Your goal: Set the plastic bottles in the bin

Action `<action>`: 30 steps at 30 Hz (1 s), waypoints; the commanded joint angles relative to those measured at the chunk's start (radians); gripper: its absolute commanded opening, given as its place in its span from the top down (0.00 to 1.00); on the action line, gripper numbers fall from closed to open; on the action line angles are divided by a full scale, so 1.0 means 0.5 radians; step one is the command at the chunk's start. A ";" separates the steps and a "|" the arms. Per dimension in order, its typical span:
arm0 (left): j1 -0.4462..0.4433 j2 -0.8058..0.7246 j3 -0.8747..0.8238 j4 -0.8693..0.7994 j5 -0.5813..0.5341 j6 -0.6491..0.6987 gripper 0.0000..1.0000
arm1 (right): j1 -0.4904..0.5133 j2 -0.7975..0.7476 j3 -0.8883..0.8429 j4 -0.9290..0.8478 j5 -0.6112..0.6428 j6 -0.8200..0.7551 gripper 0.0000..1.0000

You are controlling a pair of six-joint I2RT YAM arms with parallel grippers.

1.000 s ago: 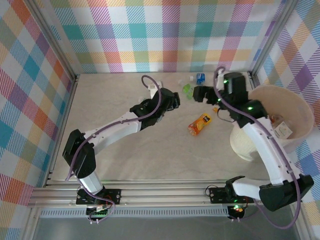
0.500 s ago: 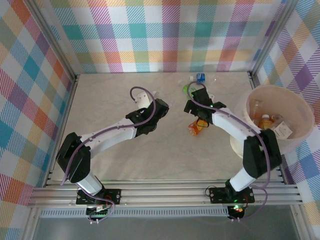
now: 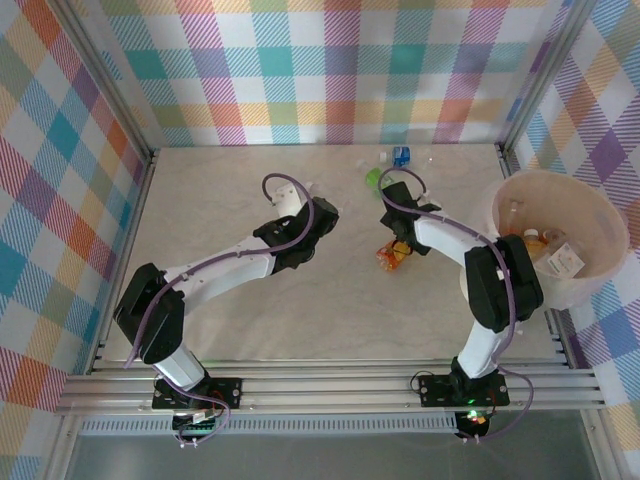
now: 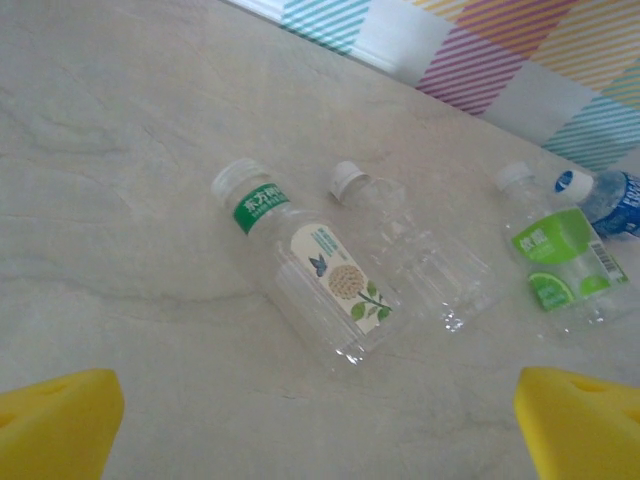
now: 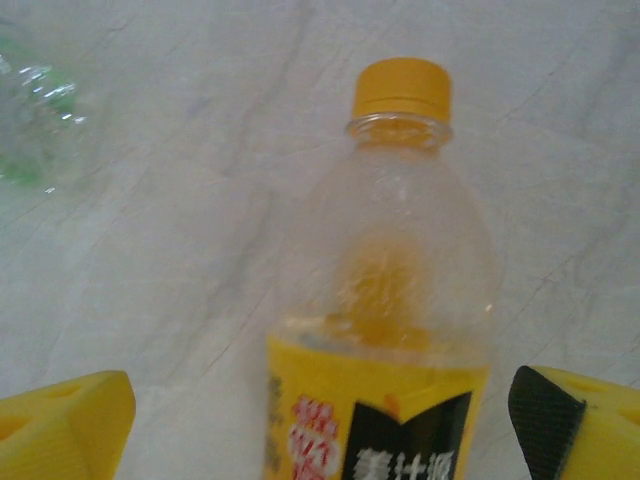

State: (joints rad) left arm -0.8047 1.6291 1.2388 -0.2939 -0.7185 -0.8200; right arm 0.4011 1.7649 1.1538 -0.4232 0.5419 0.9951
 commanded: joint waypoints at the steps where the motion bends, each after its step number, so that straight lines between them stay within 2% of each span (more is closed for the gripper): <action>1: 0.044 -0.062 -0.078 0.185 0.169 0.114 0.00 | -0.030 0.087 -0.002 0.017 -0.002 0.128 0.05; 9: 0.078 -0.095 -0.160 0.314 0.340 0.154 0.00 | -0.065 0.252 0.073 0.118 -0.111 0.197 0.10; 17: 0.077 -0.119 -0.179 0.515 0.556 0.327 0.00 | -0.087 0.313 0.067 0.334 -0.116 0.028 0.21; 20: 0.078 -0.128 -0.198 0.645 0.773 0.458 0.00 | -0.090 0.273 0.037 0.459 -0.162 -0.068 0.30; 25: 0.070 -0.083 -0.104 0.738 1.299 0.727 0.00 | -0.088 0.070 -0.040 0.732 -0.244 -0.392 0.42; 30: 0.069 -0.101 -0.077 0.798 1.552 0.862 0.00 | -0.082 -0.213 -0.160 0.978 -0.387 -0.694 0.48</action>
State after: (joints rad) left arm -0.7734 1.5986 1.1679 0.0490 -0.0830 -0.4736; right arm 0.3592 1.7618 1.0969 -0.0742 0.4019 0.7845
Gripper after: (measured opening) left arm 0.998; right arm 0.551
